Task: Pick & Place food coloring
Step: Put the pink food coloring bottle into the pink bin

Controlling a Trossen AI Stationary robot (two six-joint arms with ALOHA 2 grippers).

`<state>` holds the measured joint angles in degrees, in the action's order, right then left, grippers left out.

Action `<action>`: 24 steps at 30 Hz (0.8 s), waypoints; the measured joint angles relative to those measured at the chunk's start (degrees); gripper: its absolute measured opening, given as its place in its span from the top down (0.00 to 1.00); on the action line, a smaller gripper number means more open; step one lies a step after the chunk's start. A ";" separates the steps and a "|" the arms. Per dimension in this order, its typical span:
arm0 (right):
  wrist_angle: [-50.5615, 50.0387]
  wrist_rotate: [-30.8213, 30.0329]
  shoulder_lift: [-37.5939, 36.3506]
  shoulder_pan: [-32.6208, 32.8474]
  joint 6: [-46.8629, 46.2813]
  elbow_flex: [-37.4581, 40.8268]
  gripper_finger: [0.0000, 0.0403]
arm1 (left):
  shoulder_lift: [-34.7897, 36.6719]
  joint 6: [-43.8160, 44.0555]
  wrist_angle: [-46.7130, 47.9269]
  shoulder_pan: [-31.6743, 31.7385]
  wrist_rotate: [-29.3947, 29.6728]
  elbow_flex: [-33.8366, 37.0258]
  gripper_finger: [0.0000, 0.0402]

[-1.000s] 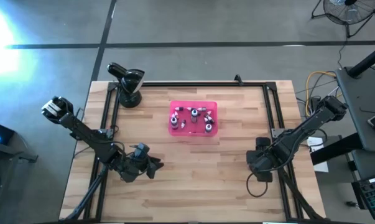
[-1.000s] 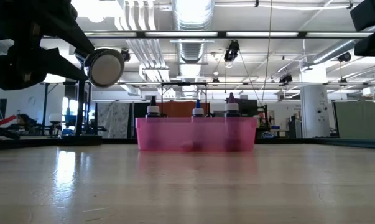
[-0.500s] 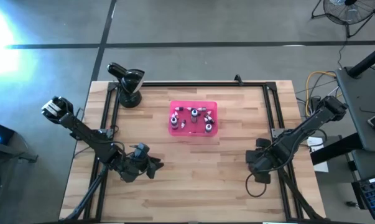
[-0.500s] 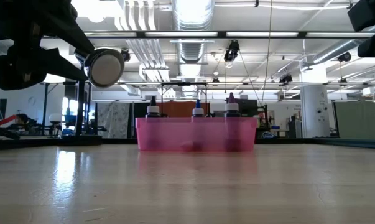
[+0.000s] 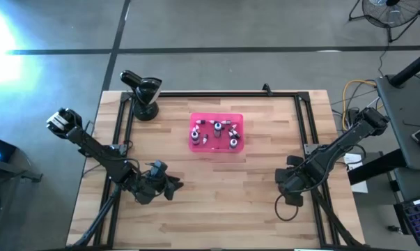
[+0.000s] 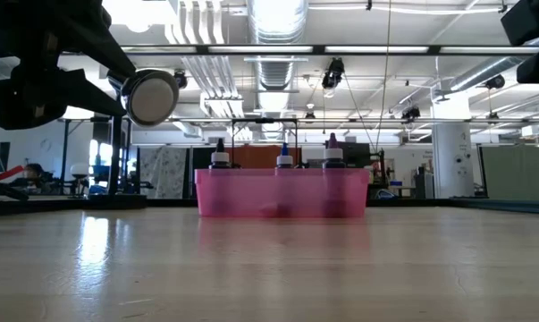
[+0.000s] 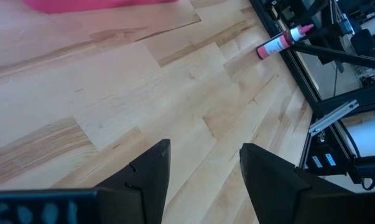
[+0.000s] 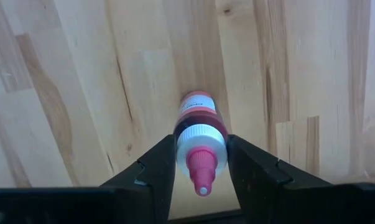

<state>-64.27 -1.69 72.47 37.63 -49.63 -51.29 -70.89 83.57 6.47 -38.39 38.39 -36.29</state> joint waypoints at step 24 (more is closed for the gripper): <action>0.41 0.13 -0.02 0.00 -2.89 2.12 0.69 | 0.00 0.39 0.01 0.00 0.00 0.00 0.58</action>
<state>-63.86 -1.56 72.44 37.63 -52.51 -49.17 -70.89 83.96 6.48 -38.39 38.39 -36.29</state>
